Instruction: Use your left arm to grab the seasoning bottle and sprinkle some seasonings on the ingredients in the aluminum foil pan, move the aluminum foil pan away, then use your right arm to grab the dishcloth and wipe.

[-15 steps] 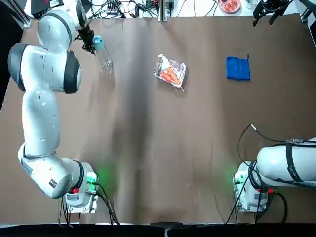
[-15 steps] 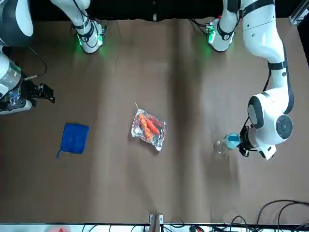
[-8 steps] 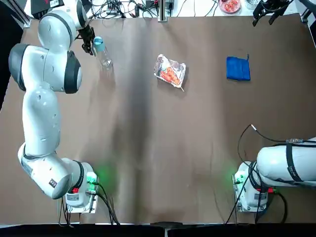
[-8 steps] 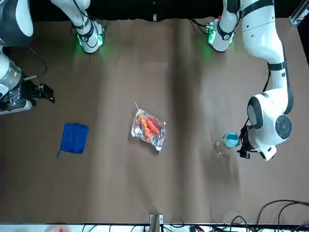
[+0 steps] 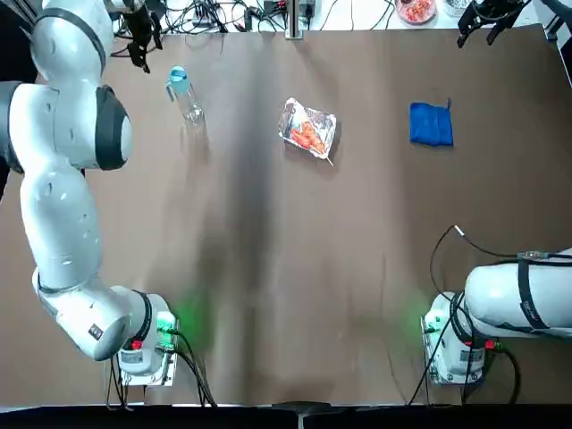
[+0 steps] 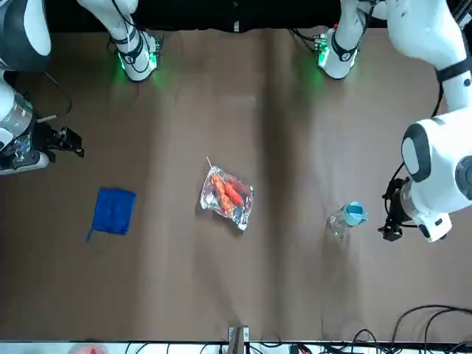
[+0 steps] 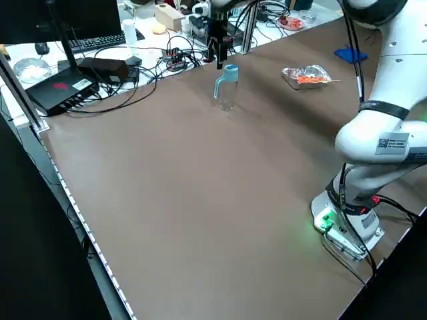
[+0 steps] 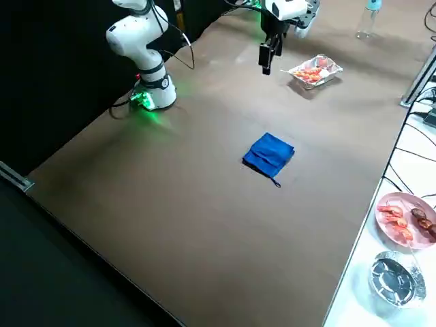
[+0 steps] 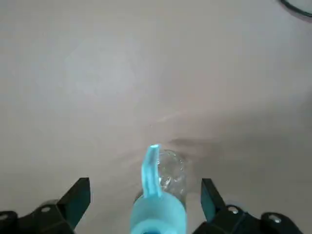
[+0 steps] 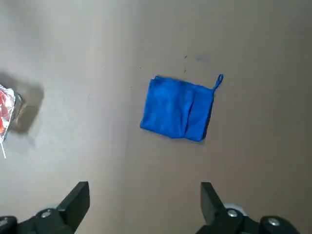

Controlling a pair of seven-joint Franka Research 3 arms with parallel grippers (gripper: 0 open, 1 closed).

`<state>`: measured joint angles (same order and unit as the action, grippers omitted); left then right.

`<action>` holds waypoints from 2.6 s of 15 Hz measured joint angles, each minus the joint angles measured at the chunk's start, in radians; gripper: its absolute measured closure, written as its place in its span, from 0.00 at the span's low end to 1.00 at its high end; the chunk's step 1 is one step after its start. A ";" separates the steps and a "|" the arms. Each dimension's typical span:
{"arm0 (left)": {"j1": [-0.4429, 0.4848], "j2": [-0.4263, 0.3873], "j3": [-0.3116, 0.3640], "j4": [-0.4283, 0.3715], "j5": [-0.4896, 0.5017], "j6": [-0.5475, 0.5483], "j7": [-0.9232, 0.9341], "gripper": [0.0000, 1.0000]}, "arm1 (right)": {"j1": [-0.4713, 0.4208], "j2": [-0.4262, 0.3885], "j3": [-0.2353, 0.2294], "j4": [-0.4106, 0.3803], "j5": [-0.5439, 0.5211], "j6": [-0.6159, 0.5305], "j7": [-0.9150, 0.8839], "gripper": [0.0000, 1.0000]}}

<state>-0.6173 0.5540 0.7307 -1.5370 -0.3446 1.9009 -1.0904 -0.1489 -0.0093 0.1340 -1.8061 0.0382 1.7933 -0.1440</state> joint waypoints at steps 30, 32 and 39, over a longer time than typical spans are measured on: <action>-0.180 0.125 -0.530 -0.007 0.055 0.368 0.847 0.00 | -0.004 0.392 -0.006 0.021 -0.034 0.232 0.000 0.00; -0.188 0.166 -0.533 -0.003 0.055 0.416 0.855 0.00 | -0.004 0.446 -0.006 0.022 -0.056 0.311 0.000 0.00; -0.204 0.272 -0.534 0.066 0.055 0.463 0.837 0.37 | -0.002 0.580 -0.006 0.031 -0.107 0.449 0.000 0.23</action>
<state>-0.8212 0.8265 0.1966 -1.4714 -0.2892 2.3640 -0.2535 -0.1507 0.5706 0.1275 -1.7756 -0.0686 2.2420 -0.1439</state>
